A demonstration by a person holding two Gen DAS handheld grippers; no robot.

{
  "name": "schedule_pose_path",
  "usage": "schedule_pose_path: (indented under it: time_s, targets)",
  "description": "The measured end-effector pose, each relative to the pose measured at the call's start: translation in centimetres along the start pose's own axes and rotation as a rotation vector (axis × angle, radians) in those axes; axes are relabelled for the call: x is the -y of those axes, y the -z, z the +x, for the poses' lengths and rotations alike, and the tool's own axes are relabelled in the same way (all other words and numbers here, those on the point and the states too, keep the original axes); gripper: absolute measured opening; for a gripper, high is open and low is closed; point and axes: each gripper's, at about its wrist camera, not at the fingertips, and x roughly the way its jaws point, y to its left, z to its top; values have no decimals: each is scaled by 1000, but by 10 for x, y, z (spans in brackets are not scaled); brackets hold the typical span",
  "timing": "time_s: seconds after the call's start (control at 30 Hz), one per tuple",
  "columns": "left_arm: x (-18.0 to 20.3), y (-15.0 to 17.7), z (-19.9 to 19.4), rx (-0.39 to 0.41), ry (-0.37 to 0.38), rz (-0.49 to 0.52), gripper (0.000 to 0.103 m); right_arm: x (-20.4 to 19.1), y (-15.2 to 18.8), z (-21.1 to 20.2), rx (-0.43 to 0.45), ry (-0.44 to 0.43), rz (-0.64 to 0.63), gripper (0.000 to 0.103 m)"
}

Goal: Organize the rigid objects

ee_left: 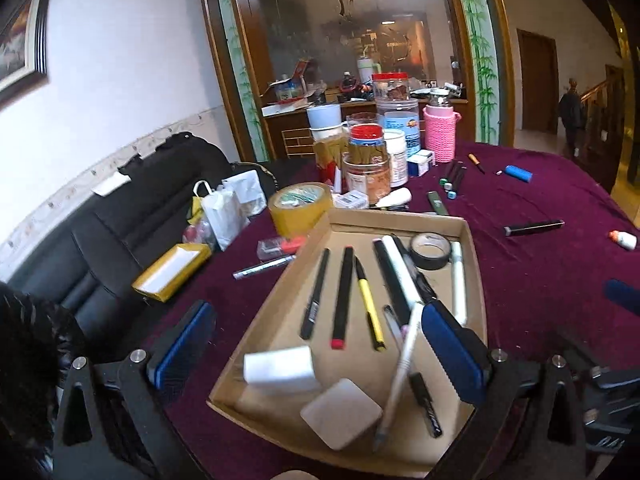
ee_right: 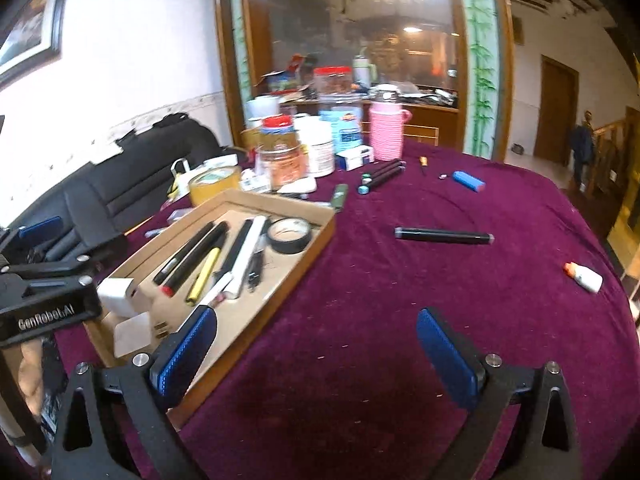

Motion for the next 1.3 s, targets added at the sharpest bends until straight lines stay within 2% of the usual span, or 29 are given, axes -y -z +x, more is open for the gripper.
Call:
schedule_pose_path:
  time_s: [0.23, 0.4, 0.57, 0.93, 1.3]
  targets:
    - [-1, 11, -7, 15, 50, -61, 103, -32, 0, 15, -45, 39, -110, 102]
    - [-17, 16, -8, -9, 176, -180, 103, -59, 1, 12, -1, 124, -219, 102]
    - [-25, 24, -6, -23, 119, -191, 103, -75, 7, 10, 26, 162, -285, 102]
    - [-38, 34, -1, -59, 189, -244, 103, -80, 7, 15, -11, 160, -268, 102]
    - [-34, 36, 3, -92, 135, -213, 103, -78, 6, 14, -23, 152, -249, 102]
